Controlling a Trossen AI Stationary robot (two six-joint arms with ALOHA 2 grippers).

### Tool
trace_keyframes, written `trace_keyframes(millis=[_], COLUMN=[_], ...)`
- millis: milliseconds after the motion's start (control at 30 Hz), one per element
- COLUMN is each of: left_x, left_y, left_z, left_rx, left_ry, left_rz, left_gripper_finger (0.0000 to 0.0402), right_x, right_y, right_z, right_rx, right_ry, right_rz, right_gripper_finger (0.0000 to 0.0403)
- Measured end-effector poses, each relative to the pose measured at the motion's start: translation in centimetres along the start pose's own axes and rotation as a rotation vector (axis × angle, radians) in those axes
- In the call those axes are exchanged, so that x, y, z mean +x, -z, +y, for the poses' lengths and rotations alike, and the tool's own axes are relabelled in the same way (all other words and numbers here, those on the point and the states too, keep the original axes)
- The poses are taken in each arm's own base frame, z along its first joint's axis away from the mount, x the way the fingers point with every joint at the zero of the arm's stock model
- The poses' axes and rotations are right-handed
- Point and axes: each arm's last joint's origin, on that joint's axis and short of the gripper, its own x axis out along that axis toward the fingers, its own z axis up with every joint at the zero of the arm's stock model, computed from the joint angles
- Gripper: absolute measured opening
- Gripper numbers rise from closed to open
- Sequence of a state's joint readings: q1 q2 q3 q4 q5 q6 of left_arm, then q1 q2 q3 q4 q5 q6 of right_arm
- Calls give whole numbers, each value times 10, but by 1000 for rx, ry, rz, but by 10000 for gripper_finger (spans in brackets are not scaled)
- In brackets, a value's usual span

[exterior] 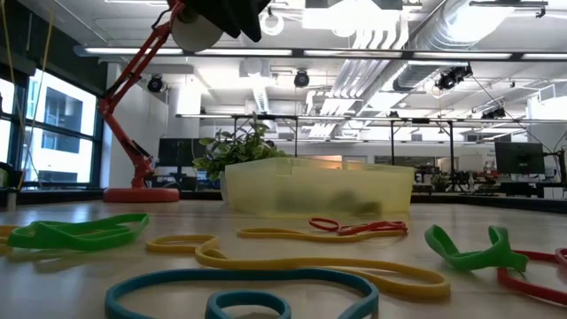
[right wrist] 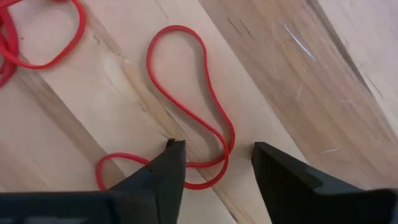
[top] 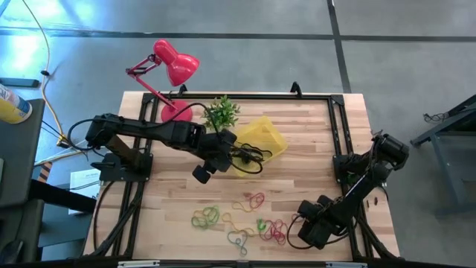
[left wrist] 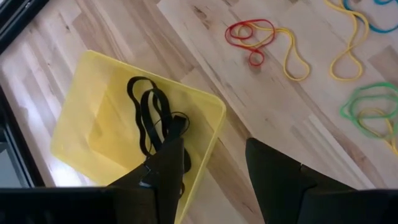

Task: Pick and place rubber bands into bin
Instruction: Put the red rubber band into the transparent yellow bin

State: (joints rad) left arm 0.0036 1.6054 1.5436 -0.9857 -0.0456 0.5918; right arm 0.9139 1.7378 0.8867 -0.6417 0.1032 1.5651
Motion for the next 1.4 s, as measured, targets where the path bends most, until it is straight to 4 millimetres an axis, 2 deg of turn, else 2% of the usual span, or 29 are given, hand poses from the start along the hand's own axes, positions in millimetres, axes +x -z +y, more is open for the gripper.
trace_keyframes(millis=[167,367,600,767,1100,1400], left_x=[0,0,0,-1,-1,-1], left_y=[0,-2,-5,-4,-2,5], left_z=[0,-3,-10,-12,-11,-15], left_rx=[-6,-10,9,13,13,-3], left_ry=[0,5,9,13,4,44], left_rz=[0,-1,10,33,50,123], left_gripper_finger=[161,161,161,161,161,161], right_x=[0,0,-1,-13,-57,-101], right_y=[0,0,-2,-9,-32,-74], right_z=[-2,-3,-1,6,6,-4], right_rx=[-1,1,11,6,1,-40], right_ry=[17,31,26,-8,-80,-64], right_rz=[0,0,1,-49,-174,-363], right_gripper_finger=[109,11,4,3,1,1])
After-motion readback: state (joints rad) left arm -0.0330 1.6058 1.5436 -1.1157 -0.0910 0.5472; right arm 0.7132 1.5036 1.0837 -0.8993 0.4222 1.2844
